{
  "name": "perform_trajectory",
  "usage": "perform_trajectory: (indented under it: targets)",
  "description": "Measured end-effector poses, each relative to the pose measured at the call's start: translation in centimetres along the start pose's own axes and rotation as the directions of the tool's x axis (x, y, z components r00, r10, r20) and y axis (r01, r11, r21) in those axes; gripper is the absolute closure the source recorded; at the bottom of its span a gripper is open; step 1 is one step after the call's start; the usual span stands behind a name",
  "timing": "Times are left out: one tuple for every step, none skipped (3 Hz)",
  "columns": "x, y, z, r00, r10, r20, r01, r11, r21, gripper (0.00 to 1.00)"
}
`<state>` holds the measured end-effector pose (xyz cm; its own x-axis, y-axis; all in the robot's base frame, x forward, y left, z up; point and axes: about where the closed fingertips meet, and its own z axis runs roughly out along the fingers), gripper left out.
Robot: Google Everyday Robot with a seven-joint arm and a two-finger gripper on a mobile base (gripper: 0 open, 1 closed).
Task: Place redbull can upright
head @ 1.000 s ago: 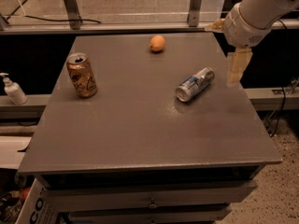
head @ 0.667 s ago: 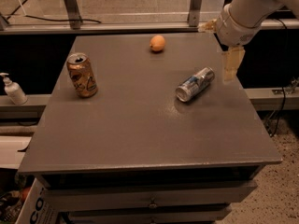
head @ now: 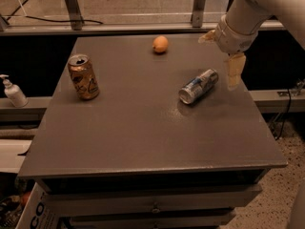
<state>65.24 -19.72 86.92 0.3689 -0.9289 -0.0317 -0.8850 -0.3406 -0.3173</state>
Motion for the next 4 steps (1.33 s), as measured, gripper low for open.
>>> perform_trajectory:
  targets:
    - [0.1, 0.8, 1.6, 0.999, -0.041, 0.034, 0.043, 0.9975, -0.056, 0.0]
    - [-0.2, 1.2, 2.7, 0.994, -0.083, 0.078, 0.09, 0.9917, -0.092, 0.0]
    - [-1.1, 0.8, 3.5, 0.983, -0.14, 0.123, 0.154, 0.9807, -0.12, 0.0]
    - [-1.6, 0.7, 3.8, 0.974, -0.169, 0.148, 0.189, 0.9731, -0.132, 0.15]
